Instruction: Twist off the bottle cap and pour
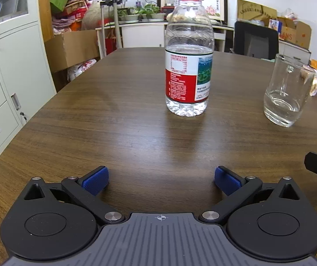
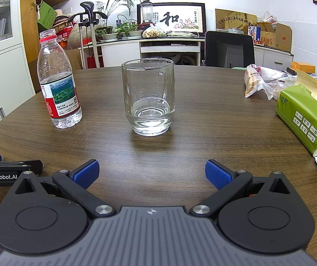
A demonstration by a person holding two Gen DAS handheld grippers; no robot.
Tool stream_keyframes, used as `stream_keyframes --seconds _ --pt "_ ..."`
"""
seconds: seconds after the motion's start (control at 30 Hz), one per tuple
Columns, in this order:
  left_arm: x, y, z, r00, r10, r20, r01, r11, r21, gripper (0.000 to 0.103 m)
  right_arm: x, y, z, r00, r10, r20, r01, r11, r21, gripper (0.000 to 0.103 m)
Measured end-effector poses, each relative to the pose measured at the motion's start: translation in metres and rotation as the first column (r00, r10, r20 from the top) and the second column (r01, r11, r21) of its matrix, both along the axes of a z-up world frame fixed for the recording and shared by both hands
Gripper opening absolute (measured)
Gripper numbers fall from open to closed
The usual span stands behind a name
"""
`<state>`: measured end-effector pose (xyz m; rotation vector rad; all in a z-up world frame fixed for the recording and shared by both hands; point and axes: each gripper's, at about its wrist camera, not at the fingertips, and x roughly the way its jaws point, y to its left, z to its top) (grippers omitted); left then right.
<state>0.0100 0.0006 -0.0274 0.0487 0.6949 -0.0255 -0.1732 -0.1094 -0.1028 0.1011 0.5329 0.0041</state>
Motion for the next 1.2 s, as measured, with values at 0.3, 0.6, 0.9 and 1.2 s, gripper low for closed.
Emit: stream_keyframes --seconds 0.3,0.6,0.9,1.2 --pt "-0.009 0.008 -0.013 1.0 0.013 0.003 -0.013 1.0 -0.018 0.103 0.0 0.0 0.0 1.0 0.0 0.0 0.0 1.0 0.0 0.102" --pt "-0.025 0.018 -0.024 1.0 0.005 0.011 -0.005 1.0 -0.031 0.103 0.001 0.0 0.0 1.0 0.0 0.0 0.0 1.0 0.0 0.102" --pt "-0.042 0.027 -0.028 1.0 0.011 0.023 -0.01 0.999 -0.04 0.103 0.0 0.0 0.0 1.0 0.001 -0.002 -0.001 1.0 0.001 0.102" --pt "-0.056 0.032 -0.025 0.998 0.016 0.059 -0.014 0.999 -0.031 0.103 0.0 0.0 0.001 1.0 0.002 -0.002 -0.002 1.0 0.003 0.102"
